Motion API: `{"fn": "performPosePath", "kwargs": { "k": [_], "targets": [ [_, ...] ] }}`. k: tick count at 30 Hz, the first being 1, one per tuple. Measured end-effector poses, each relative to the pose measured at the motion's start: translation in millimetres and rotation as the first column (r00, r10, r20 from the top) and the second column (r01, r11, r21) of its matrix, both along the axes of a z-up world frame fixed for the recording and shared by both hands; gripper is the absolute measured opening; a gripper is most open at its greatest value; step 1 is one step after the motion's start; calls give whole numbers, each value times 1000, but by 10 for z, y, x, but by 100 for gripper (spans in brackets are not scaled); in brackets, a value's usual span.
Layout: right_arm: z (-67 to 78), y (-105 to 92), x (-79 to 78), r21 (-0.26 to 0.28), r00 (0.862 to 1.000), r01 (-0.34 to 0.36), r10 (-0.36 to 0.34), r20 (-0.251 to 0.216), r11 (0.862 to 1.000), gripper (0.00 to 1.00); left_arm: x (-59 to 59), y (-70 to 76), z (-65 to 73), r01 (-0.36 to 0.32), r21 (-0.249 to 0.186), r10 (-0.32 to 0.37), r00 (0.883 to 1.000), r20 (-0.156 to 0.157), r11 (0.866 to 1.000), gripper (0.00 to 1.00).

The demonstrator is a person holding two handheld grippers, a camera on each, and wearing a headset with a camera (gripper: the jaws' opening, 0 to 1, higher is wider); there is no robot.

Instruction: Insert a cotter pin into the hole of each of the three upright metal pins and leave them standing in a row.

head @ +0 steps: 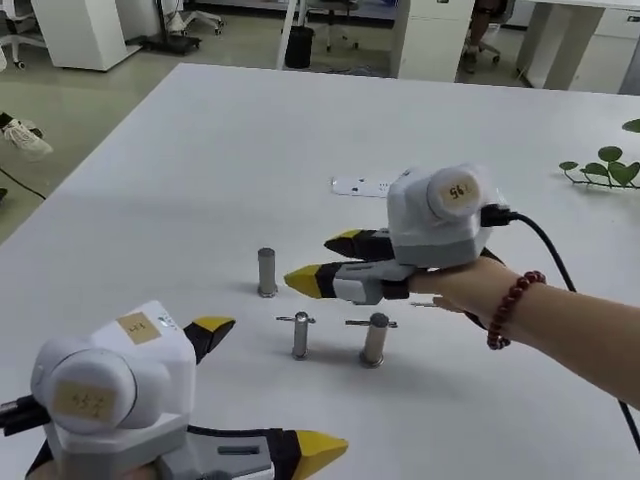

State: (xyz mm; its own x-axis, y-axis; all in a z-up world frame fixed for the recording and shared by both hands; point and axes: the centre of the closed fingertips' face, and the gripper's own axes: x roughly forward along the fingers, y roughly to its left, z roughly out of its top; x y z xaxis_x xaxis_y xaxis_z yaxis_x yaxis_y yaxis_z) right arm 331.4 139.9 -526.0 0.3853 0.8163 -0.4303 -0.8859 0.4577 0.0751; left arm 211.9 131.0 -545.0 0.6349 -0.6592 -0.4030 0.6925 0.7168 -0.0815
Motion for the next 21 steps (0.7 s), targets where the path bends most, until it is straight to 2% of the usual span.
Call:
{"fn": "performPosePath", "kwargs": {
  "k": [2, 8, 12, 18, 21],
  "targets": [
    [-23, 57, 77, 11, 1000, 7, -7, 7, 1000, 43, 4, 8, -3, -2, 2, 2, 1000, 2, 1000, 99],
    [-98, 177, 150, 24, 999, 31, -31, 12, 999, 38, 7, 14, -8, -4, 2, 4, 1000, 7, 1000, 99],
    [-125, 263, 176, 58, 999, 32, -32, -8, 998, 37, 4, 13, -31, -1, 6, 1, 1000, 3, 1000, 98],
    [-193, 358, 224, 43, 1000, 14, -14, 8, 999, 31, 10, 7, -40, -8, -2, 8, 1000, -2, 1000, 96],
    [-232, 387, 265, 41, 1000, 9, -9, -4, 999, 29, 13, -15, -29, -3, -1, 3, 1000, 6, 1000, 96]
  ]
}}
